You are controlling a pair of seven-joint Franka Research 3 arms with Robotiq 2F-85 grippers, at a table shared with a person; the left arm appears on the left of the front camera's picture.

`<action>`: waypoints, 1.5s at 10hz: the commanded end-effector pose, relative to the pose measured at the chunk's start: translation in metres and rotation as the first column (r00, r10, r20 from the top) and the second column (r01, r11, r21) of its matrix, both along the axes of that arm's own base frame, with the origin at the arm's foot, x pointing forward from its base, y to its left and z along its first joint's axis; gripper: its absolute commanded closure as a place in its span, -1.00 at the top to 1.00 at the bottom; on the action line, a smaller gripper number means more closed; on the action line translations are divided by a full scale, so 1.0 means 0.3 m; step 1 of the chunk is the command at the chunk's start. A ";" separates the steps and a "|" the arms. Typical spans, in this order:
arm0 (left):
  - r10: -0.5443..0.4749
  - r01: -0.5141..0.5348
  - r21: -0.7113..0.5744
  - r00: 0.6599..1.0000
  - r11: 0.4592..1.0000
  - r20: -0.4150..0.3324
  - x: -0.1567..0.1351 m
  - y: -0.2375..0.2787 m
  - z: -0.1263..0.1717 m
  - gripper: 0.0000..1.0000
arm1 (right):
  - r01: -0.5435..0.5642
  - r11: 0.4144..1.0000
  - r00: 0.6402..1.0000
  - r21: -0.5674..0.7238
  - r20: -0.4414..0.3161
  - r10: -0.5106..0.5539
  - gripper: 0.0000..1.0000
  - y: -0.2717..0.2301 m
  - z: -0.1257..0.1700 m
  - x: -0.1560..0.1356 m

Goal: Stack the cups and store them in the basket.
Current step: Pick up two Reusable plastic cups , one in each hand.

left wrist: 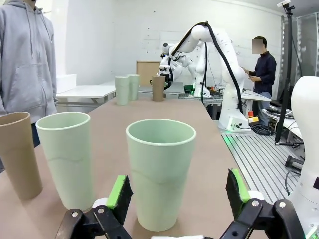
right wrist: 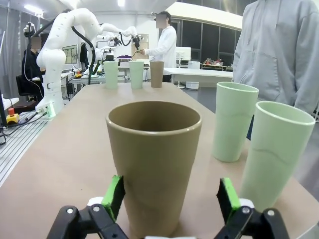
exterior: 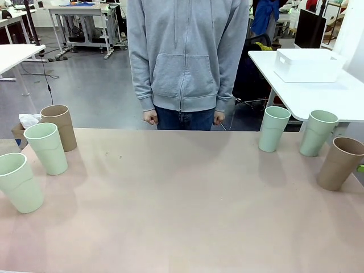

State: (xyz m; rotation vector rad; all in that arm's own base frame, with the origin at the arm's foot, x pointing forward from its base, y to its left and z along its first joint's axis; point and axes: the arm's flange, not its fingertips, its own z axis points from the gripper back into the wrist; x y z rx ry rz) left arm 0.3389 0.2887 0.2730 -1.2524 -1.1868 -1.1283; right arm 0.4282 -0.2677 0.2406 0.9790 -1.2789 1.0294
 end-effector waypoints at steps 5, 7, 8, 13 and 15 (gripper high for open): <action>-0.002 0.004 -0.029 0.998 1.000 0.055 -0.115 -0.076 -0.092 1.00 | -0.015 0.999 1.000 -0.038 0.008 0.015 1.00 0.006 -0.025 -0.049; -0.001 0.002 -0.011 0.999 1.000 0.047 -0.120 -0.098 -0.106 1.00 | -0.012 0.999 1.000 -0.039 0.003 0.012 1.00 0.003 -0.031 -0.049; 0.010 -0.011 0.015 0.999 1.000 0.052 -0.118 -0.115 -0.107 1.00 | -0.009 0.999 1.000 -0.040 0.000 0.009 1.00 0.001 -0.033 -0.049; 0.091 -0.095 0.065 0.994 0.993 0.052 -0.095 -0.221 -0.128 1.00 | 0.018 0.999 1.000 -0.040 -0.014 -0.018 1.00 -0.005 -0.035 -0.051; 0.048 -0.048 0.055 0.999 0.997 0.006 -0.045 -0.174 -0.112 1.00 | 0.003 1.000 1.000 -0.025 -0.024 -0.004 1.00 -0.015 -0.022 -0.025</action>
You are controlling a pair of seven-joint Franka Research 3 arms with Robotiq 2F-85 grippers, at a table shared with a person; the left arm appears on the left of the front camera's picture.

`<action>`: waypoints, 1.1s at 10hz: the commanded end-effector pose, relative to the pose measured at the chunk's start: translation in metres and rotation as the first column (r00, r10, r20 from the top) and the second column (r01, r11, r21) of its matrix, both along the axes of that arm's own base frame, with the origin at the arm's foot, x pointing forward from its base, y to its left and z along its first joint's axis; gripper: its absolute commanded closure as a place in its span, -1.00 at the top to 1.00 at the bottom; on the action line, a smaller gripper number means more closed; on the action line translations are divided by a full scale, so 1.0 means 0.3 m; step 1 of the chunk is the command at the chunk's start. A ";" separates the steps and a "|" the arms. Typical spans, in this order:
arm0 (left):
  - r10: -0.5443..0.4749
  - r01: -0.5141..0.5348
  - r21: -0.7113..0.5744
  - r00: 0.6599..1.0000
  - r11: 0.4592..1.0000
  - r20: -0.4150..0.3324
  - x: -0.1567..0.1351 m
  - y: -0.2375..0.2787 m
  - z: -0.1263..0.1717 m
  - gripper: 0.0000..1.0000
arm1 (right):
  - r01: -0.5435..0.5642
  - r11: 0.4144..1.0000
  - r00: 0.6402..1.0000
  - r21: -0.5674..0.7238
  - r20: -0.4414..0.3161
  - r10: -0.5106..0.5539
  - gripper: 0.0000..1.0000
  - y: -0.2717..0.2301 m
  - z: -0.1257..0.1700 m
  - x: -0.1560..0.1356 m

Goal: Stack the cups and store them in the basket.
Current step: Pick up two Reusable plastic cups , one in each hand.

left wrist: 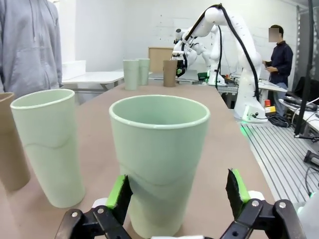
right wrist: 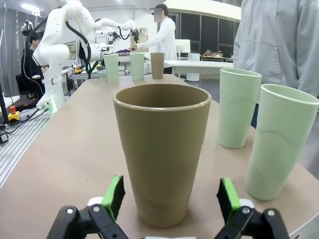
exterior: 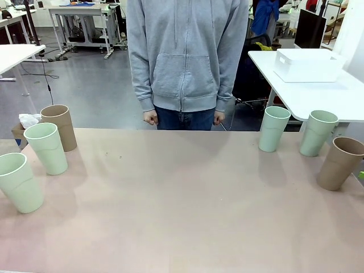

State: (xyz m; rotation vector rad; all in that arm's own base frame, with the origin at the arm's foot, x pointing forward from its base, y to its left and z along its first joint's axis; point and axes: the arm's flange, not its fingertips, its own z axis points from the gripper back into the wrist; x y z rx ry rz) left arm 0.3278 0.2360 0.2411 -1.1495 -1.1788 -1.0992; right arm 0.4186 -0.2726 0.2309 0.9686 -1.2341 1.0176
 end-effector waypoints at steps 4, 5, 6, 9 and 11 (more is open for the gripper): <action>-0.009 0.009 -0.013 1.000 1.000 0.000 0.011 -0.025 -0.010 1.00 | 0.001 1.000 1.000 0.006 -0.004 -0.001 1.00 0.018 -0.004 0.002; 0.002 -0.002 -0.013 1.000 1.000 0.006 0.014 -0.034 -0.018 1.00 | 0.007 1.000 1.000 0.002 -0.006 -0.007 1.00 0.033 -0.009 0.007; 0.011 -0.010 -0.022 1.000 1.000 0.011 0.018 -0.040 -0.021 1.00 | 0.010 1.000 1.000 0.001 -0.007 -0.010 1.00 0.044 -0.013 0.013; 0.013 -0.013 -0.023 1.000 1.000 0.028 0.020 -0.054 -0.024 1.00 | 0.020 1.000 1.000 -0.002 -0.003 -0.020 1.00 0.048 -0.010 0.008; 0.021 -0.021 -0.009 0.999 1.000 0.034 0.027 -0.062 -0.031 1.00 | 0.028 1.000 1.000 0.006 -0.002 -0.028 1.00 0.052 -0.008 0.004</action>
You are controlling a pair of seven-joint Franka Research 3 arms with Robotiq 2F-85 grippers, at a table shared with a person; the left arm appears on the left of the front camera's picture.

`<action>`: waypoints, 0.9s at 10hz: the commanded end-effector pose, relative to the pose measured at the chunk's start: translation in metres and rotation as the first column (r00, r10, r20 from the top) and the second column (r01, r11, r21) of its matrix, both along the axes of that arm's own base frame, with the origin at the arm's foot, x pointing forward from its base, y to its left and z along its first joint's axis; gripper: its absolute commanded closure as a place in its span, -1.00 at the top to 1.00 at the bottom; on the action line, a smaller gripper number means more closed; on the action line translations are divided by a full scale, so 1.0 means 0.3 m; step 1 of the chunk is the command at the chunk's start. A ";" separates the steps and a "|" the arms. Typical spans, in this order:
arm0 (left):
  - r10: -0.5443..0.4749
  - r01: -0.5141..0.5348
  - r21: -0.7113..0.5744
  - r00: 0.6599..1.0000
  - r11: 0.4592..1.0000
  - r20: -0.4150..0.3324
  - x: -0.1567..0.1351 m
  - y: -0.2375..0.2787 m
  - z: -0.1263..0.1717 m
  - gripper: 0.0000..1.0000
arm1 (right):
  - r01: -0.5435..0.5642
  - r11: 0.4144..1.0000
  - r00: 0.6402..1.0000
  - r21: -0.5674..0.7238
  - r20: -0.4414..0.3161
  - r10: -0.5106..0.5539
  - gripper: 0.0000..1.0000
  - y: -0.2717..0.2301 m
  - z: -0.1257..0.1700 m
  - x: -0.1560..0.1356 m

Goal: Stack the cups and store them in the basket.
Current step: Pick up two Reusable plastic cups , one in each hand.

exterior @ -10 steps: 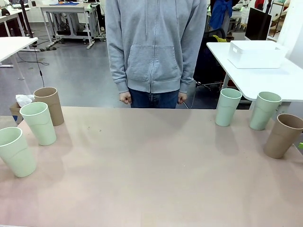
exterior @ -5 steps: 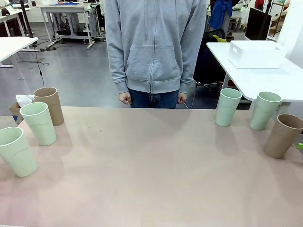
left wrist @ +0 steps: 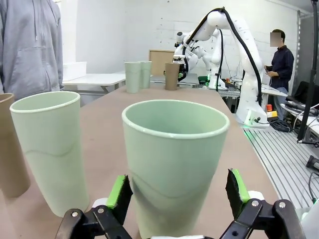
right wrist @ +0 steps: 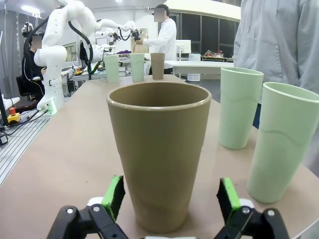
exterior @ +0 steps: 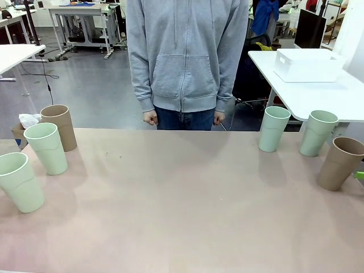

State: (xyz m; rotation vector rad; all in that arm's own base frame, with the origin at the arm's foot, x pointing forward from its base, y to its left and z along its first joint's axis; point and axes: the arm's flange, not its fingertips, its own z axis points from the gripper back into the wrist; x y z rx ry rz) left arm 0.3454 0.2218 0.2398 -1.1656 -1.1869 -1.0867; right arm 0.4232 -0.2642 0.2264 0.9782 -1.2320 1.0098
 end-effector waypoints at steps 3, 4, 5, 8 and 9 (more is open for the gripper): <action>0.033 -0.034 0.018 0.999 0.999 0.035 -0.026 -0.024 -0.037 1.00 | 0.015 1.000 1.000 0.008 -0.009 -0.015 1.00 0.043 0.007 -0.019; 0.030 -0.031 0.017 0.999 0.999 0.033 -0.028 -0.029 -0.040 1.00 | 0.006 1.000 1.000 0.015 -0.012 -0.006 1.00 0.051 0.007 -0.022; 0.031 -0.032 0.025 0.999 0.999 0.037 -0.030 -0.034 -0.045 1.00 | 0.002 1.000 1.000 0.019 -0.013 -0.002 1.00 0.056 0.009 -0.024; 0.031 -0.032 0.025 0.999 0.999 0.023 -0.038 -0.063 -0.060 1.00 | -0.022 0.999 1.000 0.047 -0.019 0.023 1.00 0.075 0.015 -0.025; 0.032 -0.032 0.026 0.999 0.999 0.022 -0.041 -0.072 -0.063 1.00 | -0.022 0.998 0.999 0.057 -0.022 0.023 1.00 0.079 0.014 -0.022</action>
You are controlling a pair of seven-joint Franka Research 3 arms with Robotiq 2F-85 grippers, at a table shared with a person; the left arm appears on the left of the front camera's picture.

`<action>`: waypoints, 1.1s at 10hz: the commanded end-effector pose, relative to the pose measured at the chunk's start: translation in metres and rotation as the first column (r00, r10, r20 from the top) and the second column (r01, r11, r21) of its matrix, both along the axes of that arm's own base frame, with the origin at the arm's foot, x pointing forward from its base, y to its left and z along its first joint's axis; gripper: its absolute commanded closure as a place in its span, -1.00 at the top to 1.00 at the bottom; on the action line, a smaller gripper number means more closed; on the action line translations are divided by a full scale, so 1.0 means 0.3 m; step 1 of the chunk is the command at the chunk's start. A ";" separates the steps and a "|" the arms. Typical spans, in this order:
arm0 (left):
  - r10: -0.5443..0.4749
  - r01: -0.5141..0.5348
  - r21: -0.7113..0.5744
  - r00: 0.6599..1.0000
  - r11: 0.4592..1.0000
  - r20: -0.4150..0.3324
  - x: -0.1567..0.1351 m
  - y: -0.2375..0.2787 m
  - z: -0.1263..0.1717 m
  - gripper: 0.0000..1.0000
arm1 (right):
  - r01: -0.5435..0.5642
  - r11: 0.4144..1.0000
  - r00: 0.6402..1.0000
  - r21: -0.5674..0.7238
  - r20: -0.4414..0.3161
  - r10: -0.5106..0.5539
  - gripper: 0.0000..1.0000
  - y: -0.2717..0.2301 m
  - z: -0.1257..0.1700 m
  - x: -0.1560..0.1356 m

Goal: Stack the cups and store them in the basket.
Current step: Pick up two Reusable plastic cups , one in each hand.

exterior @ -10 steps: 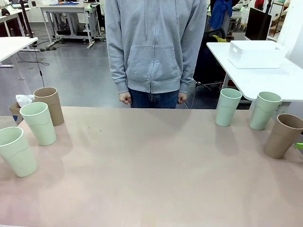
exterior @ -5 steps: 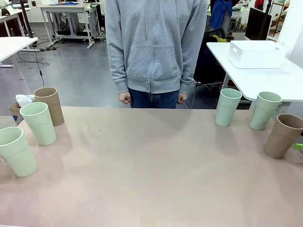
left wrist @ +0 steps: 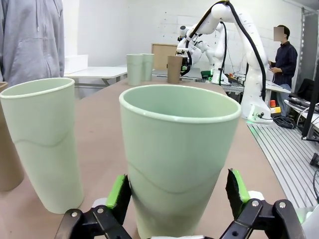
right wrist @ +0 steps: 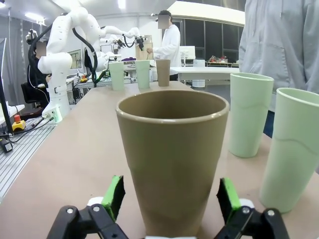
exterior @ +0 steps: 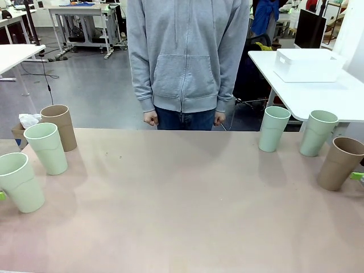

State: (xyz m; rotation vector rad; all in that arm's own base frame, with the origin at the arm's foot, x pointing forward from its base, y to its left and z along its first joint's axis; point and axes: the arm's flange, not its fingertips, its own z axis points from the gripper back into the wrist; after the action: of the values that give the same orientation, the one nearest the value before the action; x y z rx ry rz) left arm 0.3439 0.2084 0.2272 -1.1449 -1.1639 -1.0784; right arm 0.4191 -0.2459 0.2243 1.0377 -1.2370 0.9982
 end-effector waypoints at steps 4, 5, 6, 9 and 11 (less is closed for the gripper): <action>0.031 -0.031 -0.005 0.999 1.000 0.043 -0.032 -0.036 -0.021 1.00 | -0.018 0.999 0.999 0.027 -0.028 0.019 1.00 0.063 0.007 0.000; 0.030 -0.029 -0.006 0.999 1.000 0.046 -0.033 -0.044 -0.020 1.00 | -0.020 0.999 0.999 0.028 -0.027 0.021 1.00 0.074 0.005 0.000; 0.029 -0.029 -0.008 0.998 1.000 0.047 -0.035 -0.053 -0.018 1.00 | -0.022 0.999 0.999 0.029 -0.029 0.023 1.00 0.087 0.003 0.003; 0.029 -0.028 -0.010 0.999 1.000 0.037 -0.032 -0.086 -0.006 1.00 | -0.028 0.999 0.999 0.021 -0.036 0.029 1.00 0.120 -0.002 0.011; 0.015 -0.015 -0.012 0.999 1.000 0.035 -0.036 -0.118 -0.012 1.00 | -0.028 0.999 0.999 0.017 -0.037 0.029 1.00 0.148 -0.006 0.017</action>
State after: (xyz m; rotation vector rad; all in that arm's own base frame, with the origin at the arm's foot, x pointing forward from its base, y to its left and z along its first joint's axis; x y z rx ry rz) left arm 0.3434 0.1846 0.2265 -1.1616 -1.1652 -1.0772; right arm 0.4248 -0.2131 0.2172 1.1099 -1.2070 1.0126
